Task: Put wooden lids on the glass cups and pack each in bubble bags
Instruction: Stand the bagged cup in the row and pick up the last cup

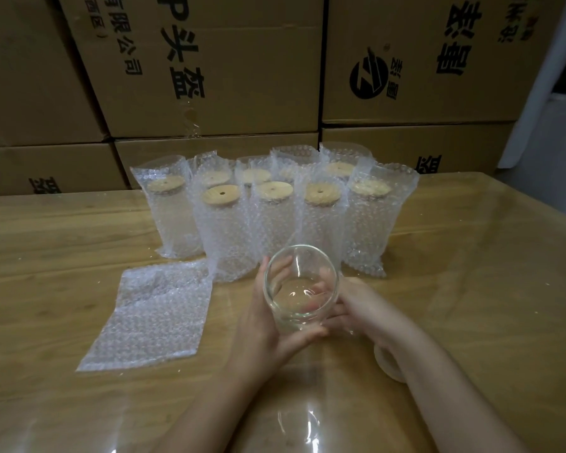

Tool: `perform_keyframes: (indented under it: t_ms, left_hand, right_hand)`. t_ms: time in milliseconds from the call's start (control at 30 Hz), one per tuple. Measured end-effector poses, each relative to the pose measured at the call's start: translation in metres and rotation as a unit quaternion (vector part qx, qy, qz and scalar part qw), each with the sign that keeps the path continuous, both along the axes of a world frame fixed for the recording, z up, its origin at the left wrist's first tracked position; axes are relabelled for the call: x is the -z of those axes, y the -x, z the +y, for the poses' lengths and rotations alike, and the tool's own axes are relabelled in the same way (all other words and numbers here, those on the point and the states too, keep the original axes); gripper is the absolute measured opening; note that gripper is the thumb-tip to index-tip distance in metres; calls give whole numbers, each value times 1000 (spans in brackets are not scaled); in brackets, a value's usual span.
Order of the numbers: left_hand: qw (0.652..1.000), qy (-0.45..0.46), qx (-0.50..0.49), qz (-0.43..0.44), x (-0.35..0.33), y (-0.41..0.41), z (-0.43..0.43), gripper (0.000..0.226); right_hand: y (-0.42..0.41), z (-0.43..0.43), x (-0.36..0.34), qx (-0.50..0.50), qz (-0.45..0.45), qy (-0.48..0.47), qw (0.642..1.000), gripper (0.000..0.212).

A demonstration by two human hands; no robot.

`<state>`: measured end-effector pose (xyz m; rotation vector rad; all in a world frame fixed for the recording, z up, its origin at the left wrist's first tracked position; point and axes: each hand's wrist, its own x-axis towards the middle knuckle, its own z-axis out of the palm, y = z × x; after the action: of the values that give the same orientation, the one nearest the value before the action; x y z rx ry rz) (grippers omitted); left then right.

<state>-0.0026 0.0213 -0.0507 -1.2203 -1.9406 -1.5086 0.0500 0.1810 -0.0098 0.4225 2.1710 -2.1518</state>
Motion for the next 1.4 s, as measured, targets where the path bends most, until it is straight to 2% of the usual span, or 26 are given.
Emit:
perform_keyframes:
  t_ms: [67,133,167,200,233,267,333,433,533,567,633,667,733,767,833,933,1100,1167,1267,1400]
  left_hand:
    - [999,23,-12,-22,4,2,-2,108]
    - [997,50,-28,-56,8,5,-5,109]
    - [995,60,-33,-77,8,7,-7,110]
    - [992,67,-35,-101,9,8,-8,111]
    - [989,71,-34,-122,10,9,-9,112]
    - [987,75,-33,-138,10,9,-9,114]
    - [984,84,-27,-152,8,7,-8,116]
    - [984,91,-11,-156,7,4,-7,117]
    - [983,103,-15,-154,6,2,-7,117]
    - [983,102,-16,-155,6,2,-7,116]
    - [981,97,-19,-165,8,2,-7,115]
    - [980,94,-24,-174,8,3,-7,115]
    - [978,86,-35,-188,11,5,-7,116]
    - [977,83,-39,-190,12,6,-6,116]
    - [977,74,-41,-195,12,8,-4,114]
    - [976,62,-42,-205,12,9,-2,108]
    - [976,57,-45,-204,13,8,-1,102]
    - [976,56,-42,-209,13,8,-1,101]
    - [973,51,-37,-221,14,8,0,104]
    - [973,57,-33,-221,13,8,0,107]
  right_hand:
    - [-7,14,-9,5,-9,-42,999,30]
    - [-18,32,-19,-35,-43,-207,977,38]
    - [-24,40,-25,-77,-94,-330,936,50]
    - [-31,45,-29,-111,-159,-434,880,65]
    - [-37,45,-32,-129,-222,-498,828,79]
    - [-42,43,-34,-134,-273,-523,796,91]
    - [-44,35,-30,-139,-321,-528,774,104]
    - [-37,25,-20,-155,-323,-564,744,97]
    - [-30,23,-15,-135,-268,-586,752,67]
    - [-28,23,-12,-118,-239,-589,763,56]
    - [-23,25,-6,-86,-183,-566,799,47]
    - [-19,28,-4,-64,-150,-523,837,46]
    - [-13,31,-4,16,-59,-374,925,37]
    - [-11,31,-6,63,-3,-296,953,33]
    - [-8,26,-10,132,121,-134,975,30]
    - [-8,11,-14,152,267,74,949,41]
    - [-5,-12,-22,175,371,173,895,46]
    - [-4,-17,-25,175,405,156,884,43]
    - [1,-29,-24,124,433,91,888,43]
    - [9,-42,-18,104,449,-118,880,25]
